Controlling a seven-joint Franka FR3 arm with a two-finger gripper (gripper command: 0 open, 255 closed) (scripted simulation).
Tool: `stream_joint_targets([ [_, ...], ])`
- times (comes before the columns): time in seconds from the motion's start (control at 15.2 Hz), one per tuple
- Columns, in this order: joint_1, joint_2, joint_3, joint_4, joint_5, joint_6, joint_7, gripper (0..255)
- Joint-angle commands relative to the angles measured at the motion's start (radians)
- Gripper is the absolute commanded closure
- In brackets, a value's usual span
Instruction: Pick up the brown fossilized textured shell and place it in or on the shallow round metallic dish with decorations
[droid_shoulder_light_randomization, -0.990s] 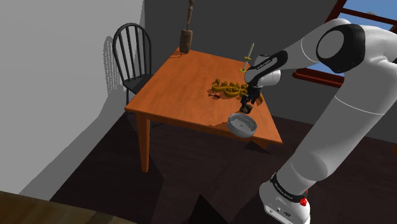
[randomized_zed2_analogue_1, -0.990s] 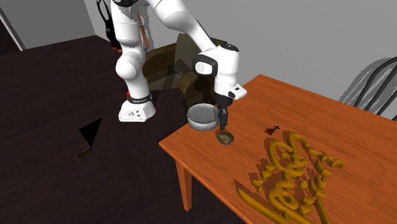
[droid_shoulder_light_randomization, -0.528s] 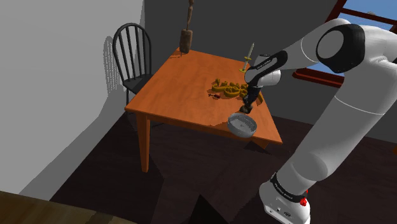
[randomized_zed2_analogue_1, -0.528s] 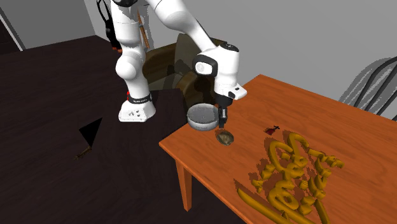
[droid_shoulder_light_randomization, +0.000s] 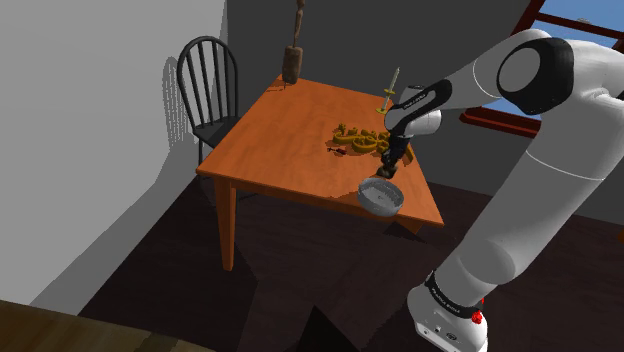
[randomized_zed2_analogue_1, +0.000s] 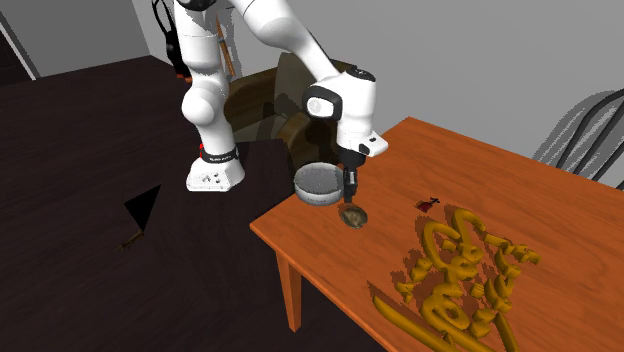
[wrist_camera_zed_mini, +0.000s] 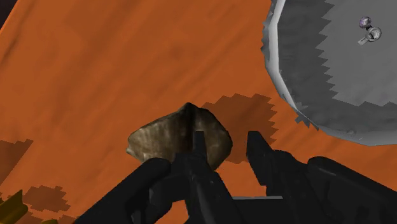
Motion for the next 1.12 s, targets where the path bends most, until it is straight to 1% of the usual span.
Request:
stream_joint_targets([
  [0.0, -0.048, 0.067, 0.007, 0.101, 0.143, -0.113, -0.259, 0],
  [0.07, -0.109, 0.152, 0.024, 0.223, 0.244, -0.247, -0.474, 0],
  [0.13, -0.176, 0.250, 0.048, 0.363, 0.310, -0.394, -0.653, 0],
  [0.2, -0.246, 0.359, 0.079, 0.520, 0.347, -0.546, -0.803, 0],
  [0.26, -0.314, 0.478, 0.114, 0.696, 0.364, -0.702, -0.931, 0],
  [0.33, -0.347, 0.524, 0.138, 0.767, 0.361, -0.761, -0.971, 0],
  [0.79, -0.337, 0.522, 0.150, 0.663, 0.368, -0.659, -0.978, 0],
  [1.06, -0.337, 0.522, 0.150, 0.663, 0.368, -0.659, -0.978, 0],
])
